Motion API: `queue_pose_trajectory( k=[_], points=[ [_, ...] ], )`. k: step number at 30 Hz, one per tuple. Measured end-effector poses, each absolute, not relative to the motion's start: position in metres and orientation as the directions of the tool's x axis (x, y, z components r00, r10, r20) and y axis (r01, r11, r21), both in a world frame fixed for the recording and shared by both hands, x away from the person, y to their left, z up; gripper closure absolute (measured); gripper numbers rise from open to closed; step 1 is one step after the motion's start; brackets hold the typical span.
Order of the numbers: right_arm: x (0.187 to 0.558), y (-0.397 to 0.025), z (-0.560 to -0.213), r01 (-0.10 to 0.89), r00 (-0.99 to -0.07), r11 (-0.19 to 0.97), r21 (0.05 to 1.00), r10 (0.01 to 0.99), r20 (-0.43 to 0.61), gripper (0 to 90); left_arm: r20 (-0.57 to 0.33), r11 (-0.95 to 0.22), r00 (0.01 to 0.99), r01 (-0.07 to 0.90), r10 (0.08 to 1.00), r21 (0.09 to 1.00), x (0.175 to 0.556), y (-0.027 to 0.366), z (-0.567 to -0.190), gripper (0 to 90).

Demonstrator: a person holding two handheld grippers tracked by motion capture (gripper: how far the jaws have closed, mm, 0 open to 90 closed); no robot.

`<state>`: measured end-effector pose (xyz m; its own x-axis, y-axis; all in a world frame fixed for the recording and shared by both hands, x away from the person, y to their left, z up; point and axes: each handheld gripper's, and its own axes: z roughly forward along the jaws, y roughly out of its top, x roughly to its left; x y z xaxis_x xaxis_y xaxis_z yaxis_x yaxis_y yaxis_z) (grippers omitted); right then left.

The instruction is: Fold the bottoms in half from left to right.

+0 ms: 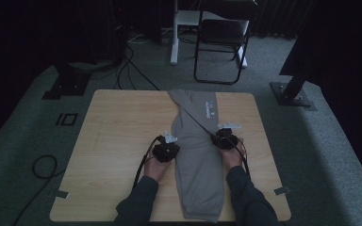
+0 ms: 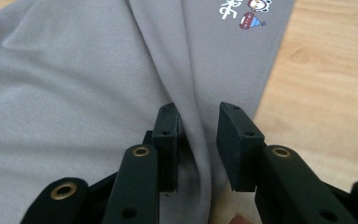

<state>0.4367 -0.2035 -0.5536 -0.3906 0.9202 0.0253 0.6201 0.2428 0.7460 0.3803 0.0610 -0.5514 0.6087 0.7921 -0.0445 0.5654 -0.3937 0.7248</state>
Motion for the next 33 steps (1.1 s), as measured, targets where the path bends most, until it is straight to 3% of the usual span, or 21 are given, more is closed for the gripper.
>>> queue_pose_trajectory(
  k=[14,19,21,24,33],
  points=[
    [0.359,-0.201,-0.553,0.608,-0.465,0.287,0.740,0.885,0.038,69.4,-0.056,-0.413,0.649,0.546,0.759,0.729,0.308,0.080,-0.553,83.2],
    [0.340,-0.200,-0.551,0.616,-0.483,0.313,0.723,0.875,0.033,66.8,-0.099,-0.389,0.658,0.553,0.747,0.737,0.285,0.087,-0.555,81.1],
    [0.339,-0.198,-0.551,0.613,-0.486,0.323,0.722,0.874,0.021,62.1,-0.111,-0.375,0.650,0.560,0.752,0.739,0.287,0.089,-0.552,73.0],
    [0.343,-0.195,-0.551,0.594,-0.492,0.347,0.726,0.871,-0.013,57.2,-0.106,-0.320,0.611,0.546,0.785,0.774,0.295,0.094,-0.543,71.0],
    [0.378,-0.166,-0.547,0.563,-0.536,0.433,0.704,0.840,-0.088,52.1,-0.077,-0.272,0.486,0.606,0.870,0.748,0.365,0.097,-0.544,63.3]
  ],
)
